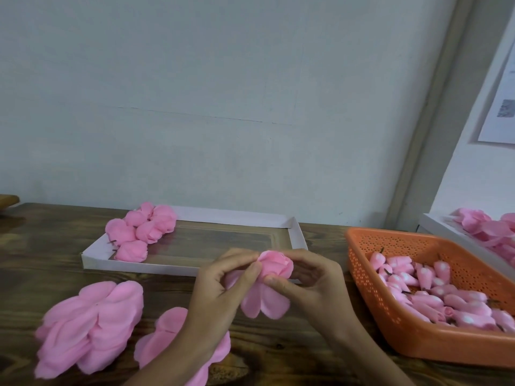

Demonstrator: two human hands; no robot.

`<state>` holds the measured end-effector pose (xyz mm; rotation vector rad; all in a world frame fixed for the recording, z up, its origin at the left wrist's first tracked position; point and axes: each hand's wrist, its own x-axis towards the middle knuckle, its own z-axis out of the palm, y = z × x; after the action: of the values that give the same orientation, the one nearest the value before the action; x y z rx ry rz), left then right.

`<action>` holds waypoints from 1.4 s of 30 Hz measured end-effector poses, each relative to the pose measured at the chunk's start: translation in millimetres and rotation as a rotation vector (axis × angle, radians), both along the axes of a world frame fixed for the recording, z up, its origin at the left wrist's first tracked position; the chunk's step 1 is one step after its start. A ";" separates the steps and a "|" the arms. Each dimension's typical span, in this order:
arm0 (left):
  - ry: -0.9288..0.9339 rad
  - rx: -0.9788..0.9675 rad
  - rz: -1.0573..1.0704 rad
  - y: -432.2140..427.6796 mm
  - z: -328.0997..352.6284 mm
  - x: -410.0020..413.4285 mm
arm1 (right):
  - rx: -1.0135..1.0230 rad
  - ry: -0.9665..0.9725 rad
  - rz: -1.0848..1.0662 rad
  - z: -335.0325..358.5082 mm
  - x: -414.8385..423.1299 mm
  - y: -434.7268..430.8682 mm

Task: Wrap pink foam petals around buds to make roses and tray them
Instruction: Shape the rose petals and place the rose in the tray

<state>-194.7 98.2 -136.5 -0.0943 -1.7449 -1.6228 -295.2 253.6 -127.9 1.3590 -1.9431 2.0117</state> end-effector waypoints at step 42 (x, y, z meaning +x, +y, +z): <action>0.011 -0.060 0.043 11.2 -3.6 4.0 | 0.091 0.184 -0.215 5.1 17.1 -1.4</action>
<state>-190.7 109.4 -140.2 -0.0938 -1.7759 -1.5371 -278.1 252.2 -122.8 1.2412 -2.0208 1.6623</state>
